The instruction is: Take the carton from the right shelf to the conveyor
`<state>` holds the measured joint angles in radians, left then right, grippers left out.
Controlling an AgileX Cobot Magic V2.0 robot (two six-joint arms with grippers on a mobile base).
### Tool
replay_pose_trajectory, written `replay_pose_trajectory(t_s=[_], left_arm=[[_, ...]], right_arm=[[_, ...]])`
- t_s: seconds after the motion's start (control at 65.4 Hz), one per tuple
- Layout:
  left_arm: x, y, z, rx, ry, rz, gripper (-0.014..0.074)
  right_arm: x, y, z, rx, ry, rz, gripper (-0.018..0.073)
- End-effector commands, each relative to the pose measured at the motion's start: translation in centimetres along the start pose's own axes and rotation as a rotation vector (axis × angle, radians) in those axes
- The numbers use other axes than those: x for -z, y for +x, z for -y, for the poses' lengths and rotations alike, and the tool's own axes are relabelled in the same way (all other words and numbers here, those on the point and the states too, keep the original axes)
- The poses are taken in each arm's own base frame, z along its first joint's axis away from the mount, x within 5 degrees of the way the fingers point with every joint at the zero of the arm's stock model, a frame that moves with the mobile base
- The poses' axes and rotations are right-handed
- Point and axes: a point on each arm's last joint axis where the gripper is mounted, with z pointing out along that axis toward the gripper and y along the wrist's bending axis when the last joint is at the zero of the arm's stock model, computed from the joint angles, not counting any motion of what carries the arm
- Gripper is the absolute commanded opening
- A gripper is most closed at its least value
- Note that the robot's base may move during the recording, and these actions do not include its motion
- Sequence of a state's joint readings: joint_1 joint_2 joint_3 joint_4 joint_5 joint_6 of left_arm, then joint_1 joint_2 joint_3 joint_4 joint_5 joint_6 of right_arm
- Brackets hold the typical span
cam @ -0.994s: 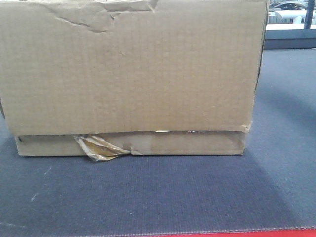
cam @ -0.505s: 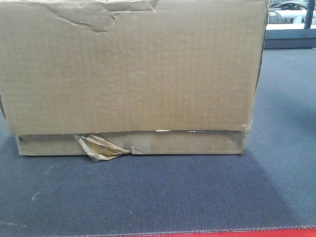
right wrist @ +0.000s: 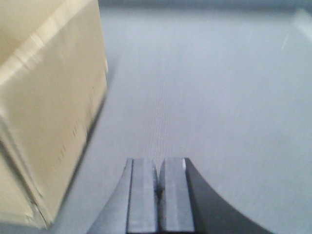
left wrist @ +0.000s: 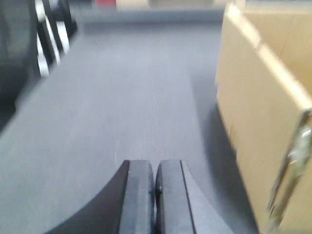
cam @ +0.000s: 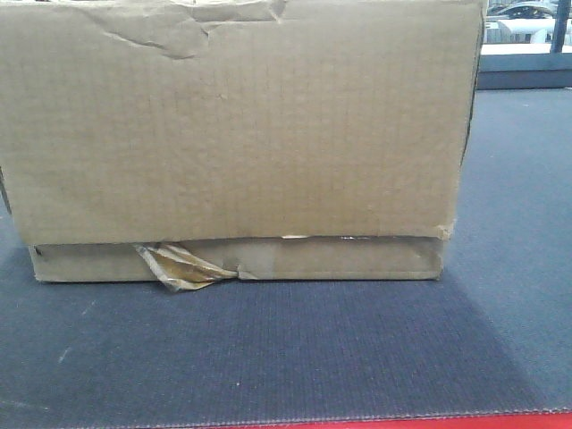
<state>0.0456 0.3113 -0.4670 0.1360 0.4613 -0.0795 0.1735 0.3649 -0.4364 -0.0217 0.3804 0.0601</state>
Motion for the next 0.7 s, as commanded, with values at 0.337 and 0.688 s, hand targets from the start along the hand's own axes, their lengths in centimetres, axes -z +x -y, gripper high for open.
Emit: replay_pose_trajectory(t_s=[0.337,0.688], left_arm=[[3.7,1.2,-0.1,0.004,-0.008,0.232,0.0015],[3.7,1.2,-0.1,0.004,-0.008,0.232,0.0015]], right_arm=[[4.3,0.7,0.1,0.017,-0.003,0.282,-0.0069],[4.3,0.6,0.1,0.017,-0.004,0.286,-0.0069]])
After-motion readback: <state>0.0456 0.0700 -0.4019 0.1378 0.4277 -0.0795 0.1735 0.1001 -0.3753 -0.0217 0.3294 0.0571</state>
